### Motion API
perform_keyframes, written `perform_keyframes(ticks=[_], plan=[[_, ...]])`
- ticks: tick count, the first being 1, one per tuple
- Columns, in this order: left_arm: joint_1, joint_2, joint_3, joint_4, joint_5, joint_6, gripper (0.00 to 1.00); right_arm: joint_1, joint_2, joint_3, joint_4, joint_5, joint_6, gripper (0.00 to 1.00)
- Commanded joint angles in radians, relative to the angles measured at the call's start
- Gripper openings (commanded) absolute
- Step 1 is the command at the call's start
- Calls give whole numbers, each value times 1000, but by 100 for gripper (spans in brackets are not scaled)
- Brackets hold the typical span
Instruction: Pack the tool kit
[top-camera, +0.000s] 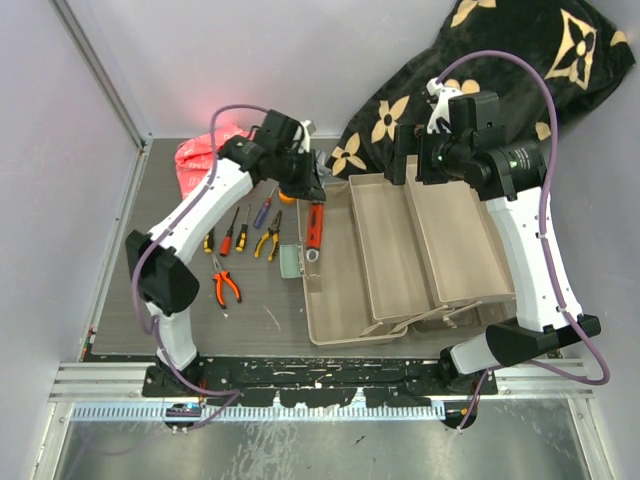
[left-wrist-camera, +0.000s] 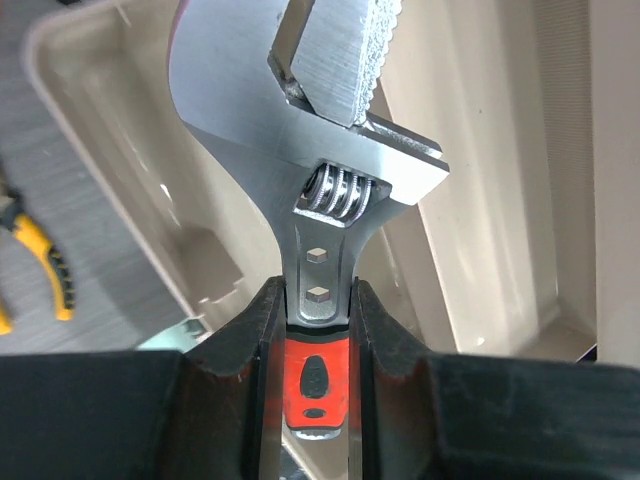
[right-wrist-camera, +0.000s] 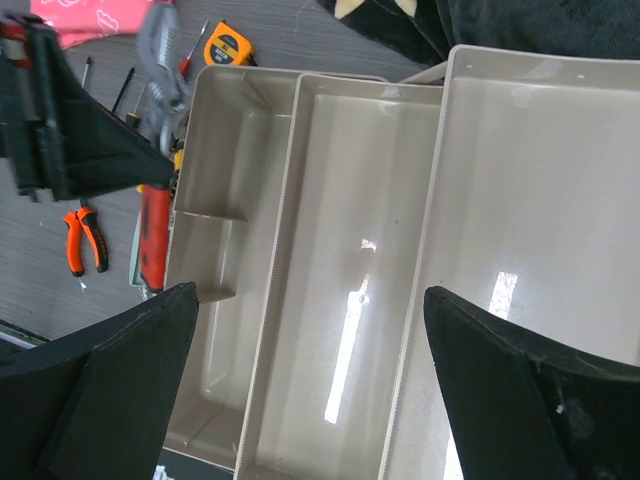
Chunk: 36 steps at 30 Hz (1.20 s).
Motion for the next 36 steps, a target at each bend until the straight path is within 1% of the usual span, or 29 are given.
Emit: perform_keyframes(ticks=[1,3,6,9,20,27,36], plan=[[-40,2,46,102,31,-151,0,-3,-51,-1,-13,36,20,100],[-62,2,14,109,23,-211,0,-3,-65,-14,-22,47,25,100],[-90,-19,-63,177,-4,-288,0,-3,-89,-43,-24,56,39,100],[-116,-30,-121,207,-28,-348,0,-3,-109,-70,-23,61,47,100],[-199,-13,-265,220,-79,-460,0,-3,-131,-85,-39,71,54,100],[-249,66,-254,225,-95,-504,0,-3,-156,-112,-44,77,56,100],[-276,223,-147,187,-164,-499,0,-4,-187,-128,-65,94,56,100]])
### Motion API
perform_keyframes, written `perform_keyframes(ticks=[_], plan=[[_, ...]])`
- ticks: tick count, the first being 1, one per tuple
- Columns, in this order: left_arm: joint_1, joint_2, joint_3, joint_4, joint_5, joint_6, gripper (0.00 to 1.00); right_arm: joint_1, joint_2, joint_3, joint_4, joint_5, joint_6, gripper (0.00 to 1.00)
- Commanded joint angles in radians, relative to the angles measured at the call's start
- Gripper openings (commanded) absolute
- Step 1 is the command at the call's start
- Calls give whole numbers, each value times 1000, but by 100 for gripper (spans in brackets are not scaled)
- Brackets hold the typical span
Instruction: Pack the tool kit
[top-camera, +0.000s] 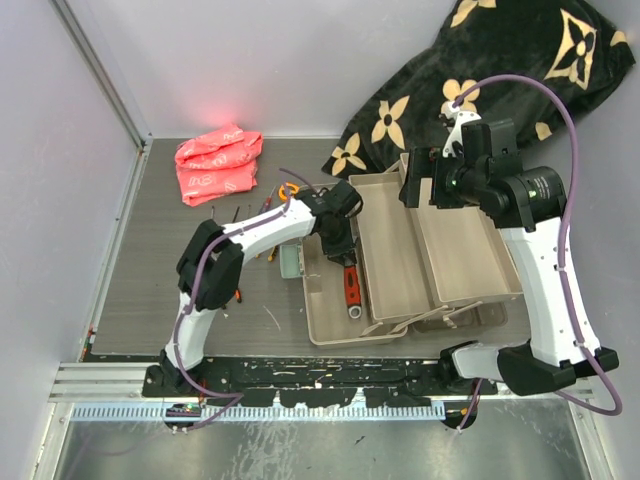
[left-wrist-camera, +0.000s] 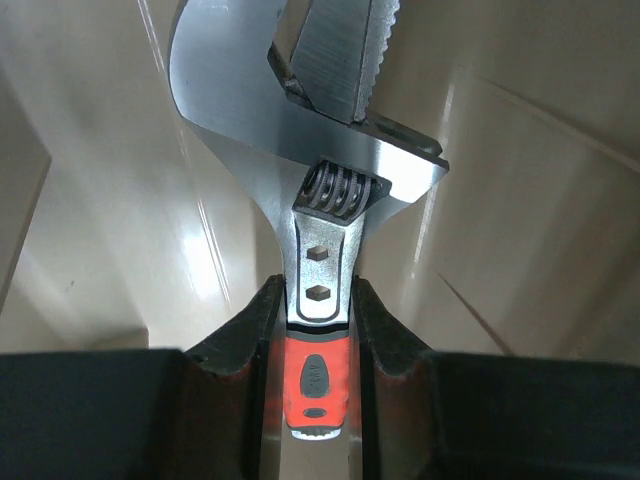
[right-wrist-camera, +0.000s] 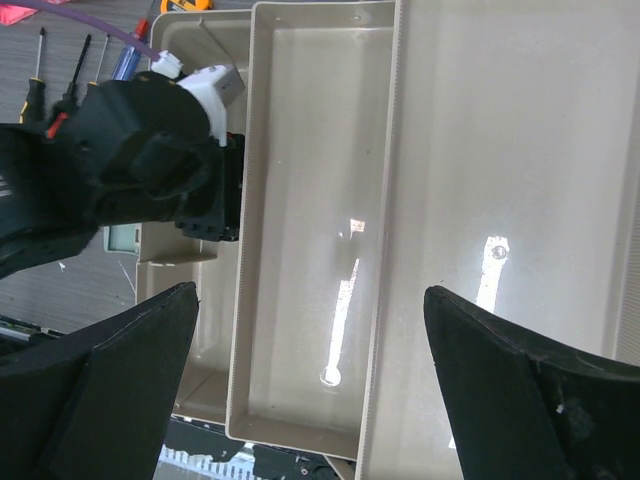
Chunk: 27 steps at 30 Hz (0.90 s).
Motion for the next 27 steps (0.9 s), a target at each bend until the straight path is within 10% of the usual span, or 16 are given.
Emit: perform_keyframes(ticks=[1,8,16,27], plan=[[-7,23,101,41,-46,-9,0,-4,-41,-1,4,23,12,100],[-9,73,130,16,-89,19,3,-3,-46,-4,-6,32,10,100],[-10,70,142,17,-76,31,44,-5,-39,-3,0,35,13,100],[47,-53,139,1,-122,69,46,-5,-44,6,13,32,35,100]])
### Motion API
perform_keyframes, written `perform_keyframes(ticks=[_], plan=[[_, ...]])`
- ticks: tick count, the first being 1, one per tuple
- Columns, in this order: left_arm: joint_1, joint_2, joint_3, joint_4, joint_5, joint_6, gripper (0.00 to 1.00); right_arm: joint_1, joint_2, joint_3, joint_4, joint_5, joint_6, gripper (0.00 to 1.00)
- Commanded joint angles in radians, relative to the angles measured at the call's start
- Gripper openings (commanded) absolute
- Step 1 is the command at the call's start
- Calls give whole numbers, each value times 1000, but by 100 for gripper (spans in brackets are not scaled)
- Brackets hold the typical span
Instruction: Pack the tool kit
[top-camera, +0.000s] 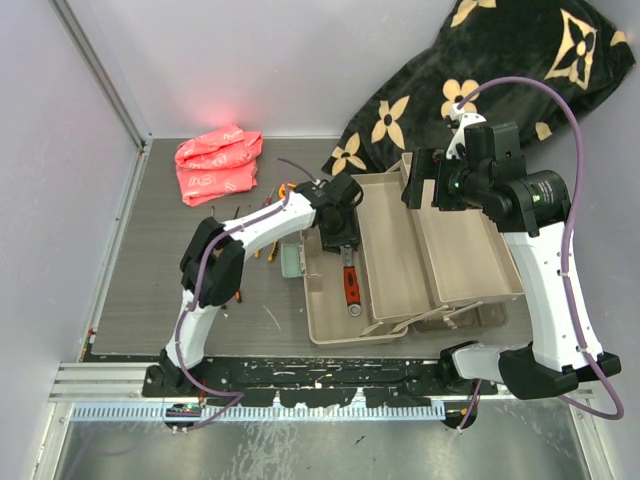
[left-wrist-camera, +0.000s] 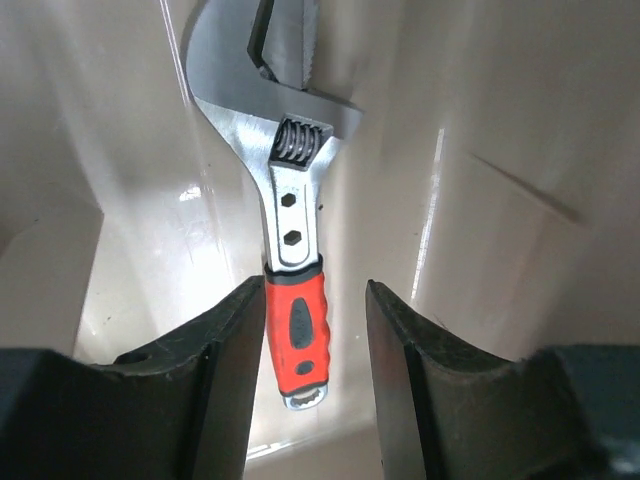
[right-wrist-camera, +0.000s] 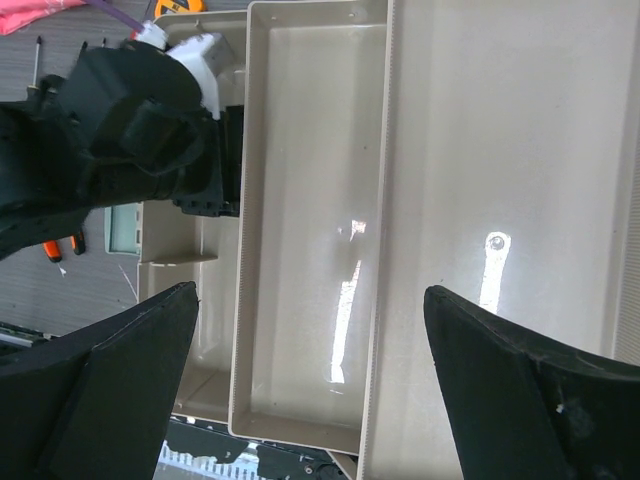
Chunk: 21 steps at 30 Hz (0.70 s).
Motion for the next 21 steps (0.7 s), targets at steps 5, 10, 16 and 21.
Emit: perform_keyframes(ticks=[5,10,16,21], plan=[[109,-260,11,16,-85,100,46,-5,-7,30,26,8,12,100],[214,-433,-84,-20,-156,172,46,-4,27,76,25,2,3,100],[388,-673,-402,-125,-207,213,48,-4,71,132,28,-6,-7,100],[526,-761,-621,-178,-191,173,47,-3,104,148,29,-15,-6,100]])
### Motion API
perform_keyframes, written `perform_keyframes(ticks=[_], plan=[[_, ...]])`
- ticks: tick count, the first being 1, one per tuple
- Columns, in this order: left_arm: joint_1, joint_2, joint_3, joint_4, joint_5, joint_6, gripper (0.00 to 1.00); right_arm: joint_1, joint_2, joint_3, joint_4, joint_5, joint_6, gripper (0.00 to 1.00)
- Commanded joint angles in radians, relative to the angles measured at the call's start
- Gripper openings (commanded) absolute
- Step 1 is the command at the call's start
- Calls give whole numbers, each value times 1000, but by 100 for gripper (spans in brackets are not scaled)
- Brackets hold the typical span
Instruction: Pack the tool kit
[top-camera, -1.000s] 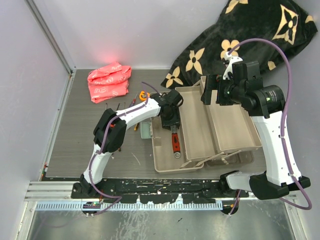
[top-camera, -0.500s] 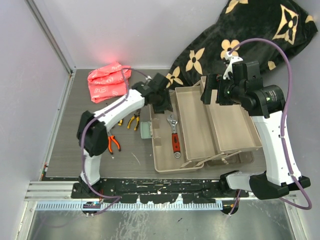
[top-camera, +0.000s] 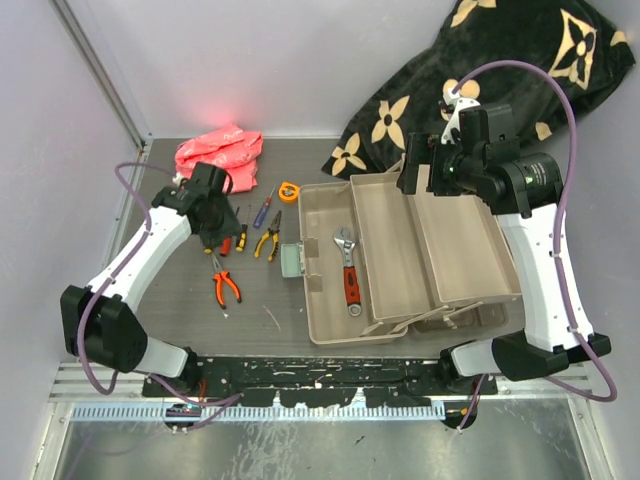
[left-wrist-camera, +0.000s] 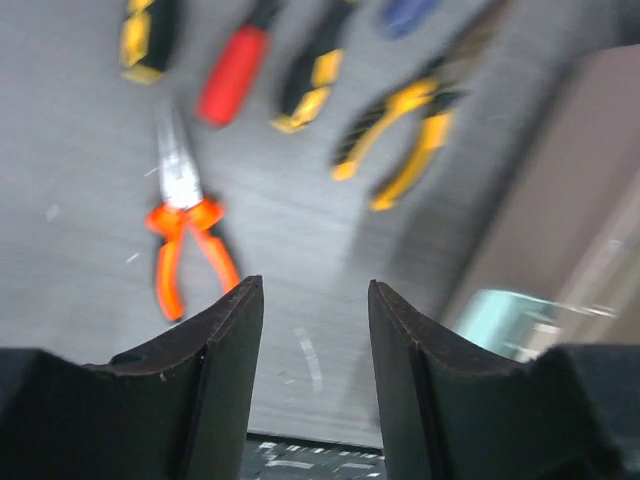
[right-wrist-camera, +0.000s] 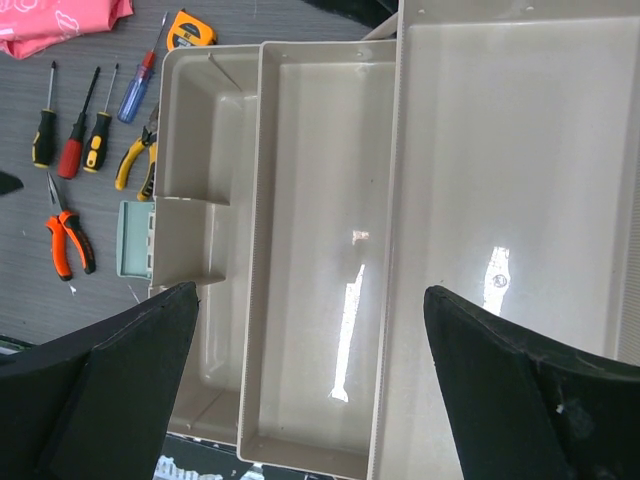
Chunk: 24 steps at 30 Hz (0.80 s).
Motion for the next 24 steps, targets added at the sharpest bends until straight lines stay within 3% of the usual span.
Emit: perform_keyframes(ticks=[1,11,24], plan=[[93,-48,-159,-81,-4,-8,47,-4,21,45,29,-11,-3,100],[157,-117,-403,28,32,42,41,-2,17,10,34,-20,28,100],[206,-69,-576,261,66,125,40,-2,18,35,-4,-17,35,100]])
